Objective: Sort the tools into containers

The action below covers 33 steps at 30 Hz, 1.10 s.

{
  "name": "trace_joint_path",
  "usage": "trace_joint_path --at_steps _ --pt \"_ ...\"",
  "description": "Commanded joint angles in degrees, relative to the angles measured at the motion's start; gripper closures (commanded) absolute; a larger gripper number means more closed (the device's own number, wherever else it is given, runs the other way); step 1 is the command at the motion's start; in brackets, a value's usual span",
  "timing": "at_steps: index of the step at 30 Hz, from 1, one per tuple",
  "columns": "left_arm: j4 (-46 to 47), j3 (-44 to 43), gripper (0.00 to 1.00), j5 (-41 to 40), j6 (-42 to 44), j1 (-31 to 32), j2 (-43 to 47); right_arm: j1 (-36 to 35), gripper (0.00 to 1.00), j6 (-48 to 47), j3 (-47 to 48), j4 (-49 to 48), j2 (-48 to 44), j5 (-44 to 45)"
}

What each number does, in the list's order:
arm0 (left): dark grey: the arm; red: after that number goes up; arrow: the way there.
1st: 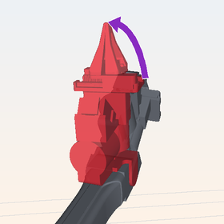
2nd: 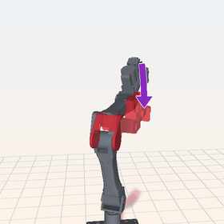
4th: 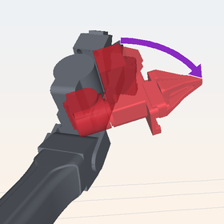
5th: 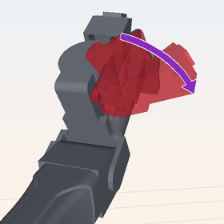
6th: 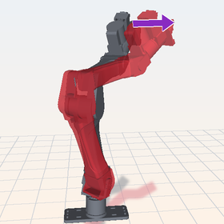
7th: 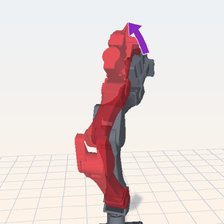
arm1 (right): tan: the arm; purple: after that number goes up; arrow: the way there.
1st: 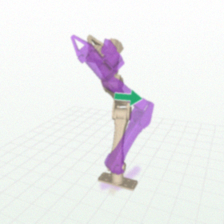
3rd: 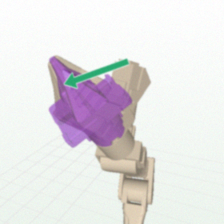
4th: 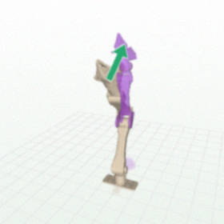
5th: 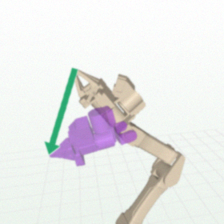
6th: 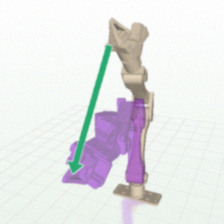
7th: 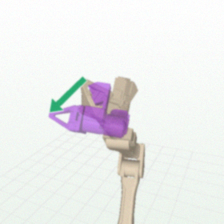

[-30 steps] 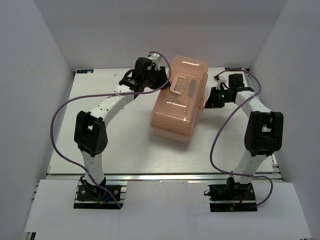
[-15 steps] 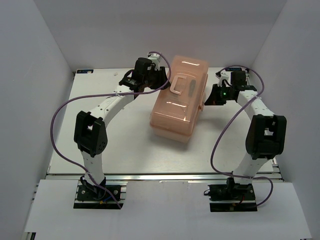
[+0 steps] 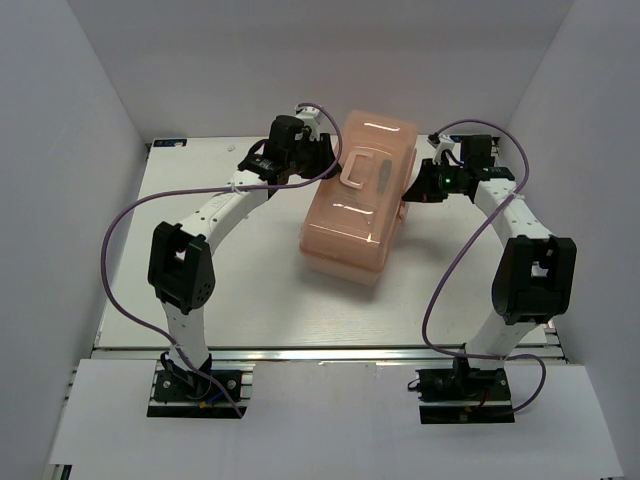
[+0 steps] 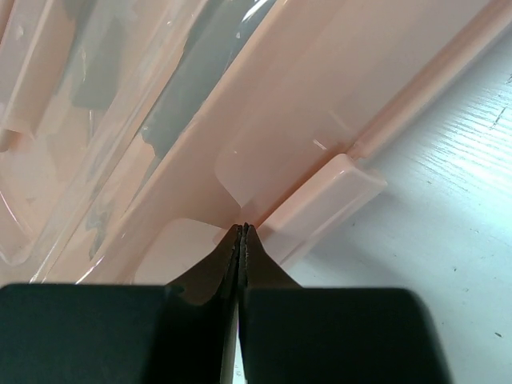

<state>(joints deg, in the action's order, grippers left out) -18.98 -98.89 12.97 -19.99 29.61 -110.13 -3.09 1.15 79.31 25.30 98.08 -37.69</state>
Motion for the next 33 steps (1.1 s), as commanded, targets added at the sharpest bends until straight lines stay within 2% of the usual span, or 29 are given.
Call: trace_joint_path --at_steps 1,6,10,18,23,28,33 --pt "-9.2 3.3 0.47 7.6 -0.1 3.1 -2.3 -2.4 1.00 1.6 0.8 -4.2 -0.7 -6.6" --pt "-9.1 3.4 0.47 7.5 -0.1 3.1 -2.3 -2.2 1.00 6.4 -1.6 -11.1 -2.6 -13.4" --pt "-9.4 2.9 0.47 7.3 -0.1 3.1 -2.3 -2.1 1.00 9.8 -3.4 -17.5 -5.3 -14.6" --pt "-9.1 3.9 0.47 6.9 -0.1 3.1 -1.8 0.7 1.00 5.7 -3.7 -13.1 -11.1 -2.2" --pt "-8.9 4.1 0.47 6.9 -0.3 3.1 -1.6 1.5 1.00 4.4 -9.2 -10.0 -14.1 17.9" --pt "-8.8 4.3 0.47 7.2 -0.1 3.1 -1.8 1.5 1.00 2.5 -12.8 -8.5 -12.4 24.2" --pt "-8.9 4.4 0.47 7.2 -0.1 3.1 -1.8 1.0 1.00 3.1 -12.9 -6.8 -6.8 23.7"
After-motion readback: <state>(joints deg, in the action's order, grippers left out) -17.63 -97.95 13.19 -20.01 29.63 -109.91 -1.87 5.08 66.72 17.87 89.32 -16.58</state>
